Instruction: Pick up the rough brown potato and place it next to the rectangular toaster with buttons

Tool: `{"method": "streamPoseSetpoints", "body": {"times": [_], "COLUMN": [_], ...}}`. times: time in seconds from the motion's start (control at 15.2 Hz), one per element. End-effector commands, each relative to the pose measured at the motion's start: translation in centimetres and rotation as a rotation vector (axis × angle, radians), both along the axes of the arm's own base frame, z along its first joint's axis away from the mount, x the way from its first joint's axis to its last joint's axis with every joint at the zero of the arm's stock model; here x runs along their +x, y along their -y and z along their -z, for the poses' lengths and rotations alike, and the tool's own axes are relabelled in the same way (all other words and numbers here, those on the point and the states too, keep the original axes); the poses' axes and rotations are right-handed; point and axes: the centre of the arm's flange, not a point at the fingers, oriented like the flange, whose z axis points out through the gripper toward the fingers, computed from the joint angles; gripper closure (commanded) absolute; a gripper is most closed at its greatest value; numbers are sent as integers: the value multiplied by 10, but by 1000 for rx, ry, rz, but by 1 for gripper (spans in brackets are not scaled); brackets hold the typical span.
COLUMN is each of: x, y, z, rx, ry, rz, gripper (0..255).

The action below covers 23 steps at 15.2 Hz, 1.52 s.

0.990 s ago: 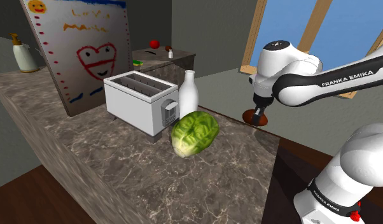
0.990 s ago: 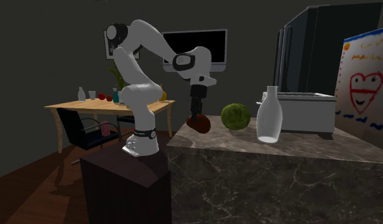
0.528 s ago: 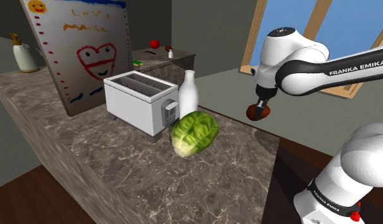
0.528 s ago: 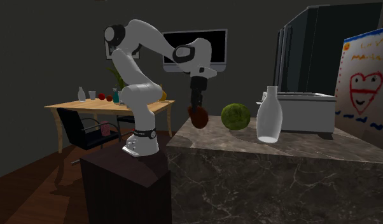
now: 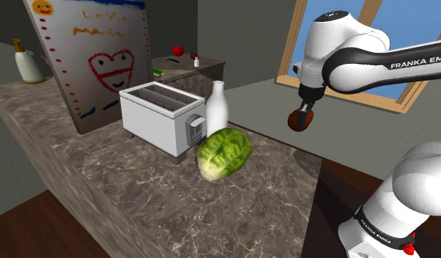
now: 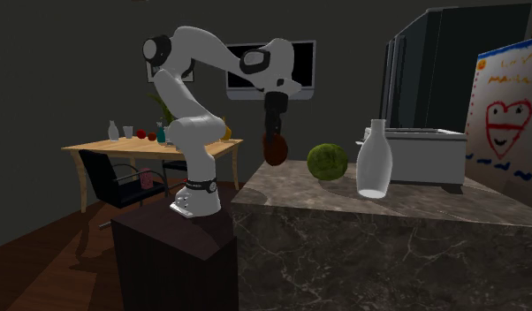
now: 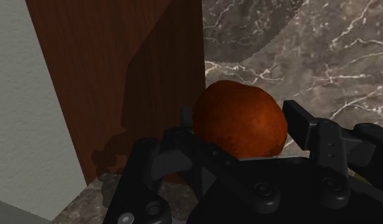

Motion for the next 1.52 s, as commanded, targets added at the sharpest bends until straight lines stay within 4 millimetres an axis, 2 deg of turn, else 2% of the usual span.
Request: {"method": "streamPoseSetpoints", "body": {"times": [0.0,1.45], "x": [1,1], "y": [1,1], "z": [-10,-126], "rx": [0,0], "ry": [0,0], "rz": [0,0], "gripper": [255,255]}}
